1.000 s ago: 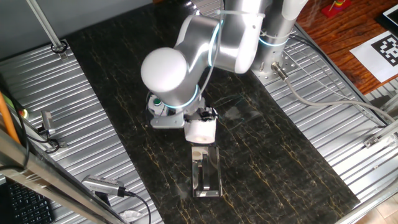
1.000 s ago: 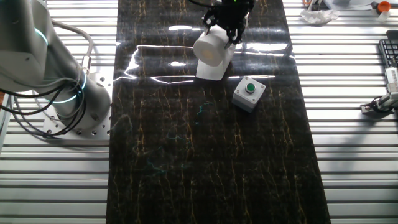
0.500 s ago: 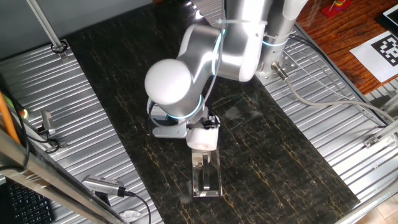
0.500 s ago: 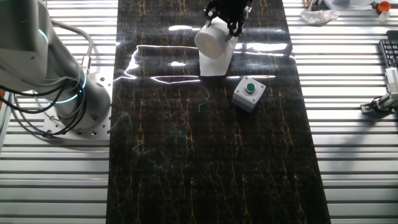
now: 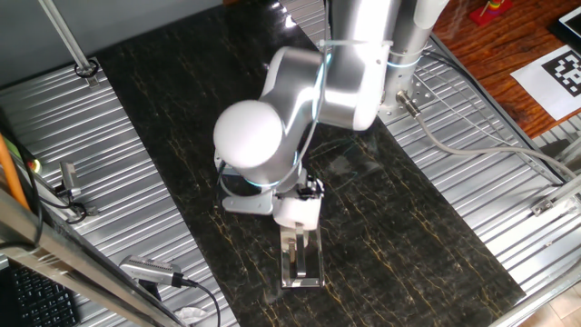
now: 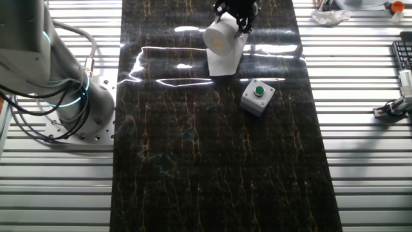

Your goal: Put the toilet paper on its holder

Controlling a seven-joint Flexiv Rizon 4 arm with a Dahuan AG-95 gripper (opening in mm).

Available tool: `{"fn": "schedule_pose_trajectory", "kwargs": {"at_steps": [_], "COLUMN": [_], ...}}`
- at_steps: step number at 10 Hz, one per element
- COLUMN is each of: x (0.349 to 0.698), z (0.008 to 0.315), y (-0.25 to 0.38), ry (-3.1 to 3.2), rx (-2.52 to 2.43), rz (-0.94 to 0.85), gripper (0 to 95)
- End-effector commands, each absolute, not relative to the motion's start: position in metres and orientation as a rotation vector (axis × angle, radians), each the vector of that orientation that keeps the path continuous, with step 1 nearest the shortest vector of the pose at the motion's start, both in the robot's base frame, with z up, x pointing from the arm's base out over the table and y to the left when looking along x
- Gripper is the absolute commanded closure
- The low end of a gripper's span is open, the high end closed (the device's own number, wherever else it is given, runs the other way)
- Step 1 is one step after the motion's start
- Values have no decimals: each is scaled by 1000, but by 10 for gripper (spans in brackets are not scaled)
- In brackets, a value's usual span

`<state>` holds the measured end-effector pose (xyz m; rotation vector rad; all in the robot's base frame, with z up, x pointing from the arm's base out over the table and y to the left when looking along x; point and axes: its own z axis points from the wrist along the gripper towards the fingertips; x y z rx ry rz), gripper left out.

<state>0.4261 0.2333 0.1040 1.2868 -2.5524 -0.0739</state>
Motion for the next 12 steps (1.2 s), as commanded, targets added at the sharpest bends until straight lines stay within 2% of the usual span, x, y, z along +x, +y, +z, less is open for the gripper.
{"fn": "schedule_pose_trajectory", "kwargs": {"at_steps": [1, 5, 12], "x": [430, 429, 429], "z": [104, 99, 100], "y": [251, 274, 272], "ry": [-2579, -2619, -2539], "rx": [1224, 1208, 1464], "rz": [-64, -30, -21], "gripper": [950, 950, 950]}}
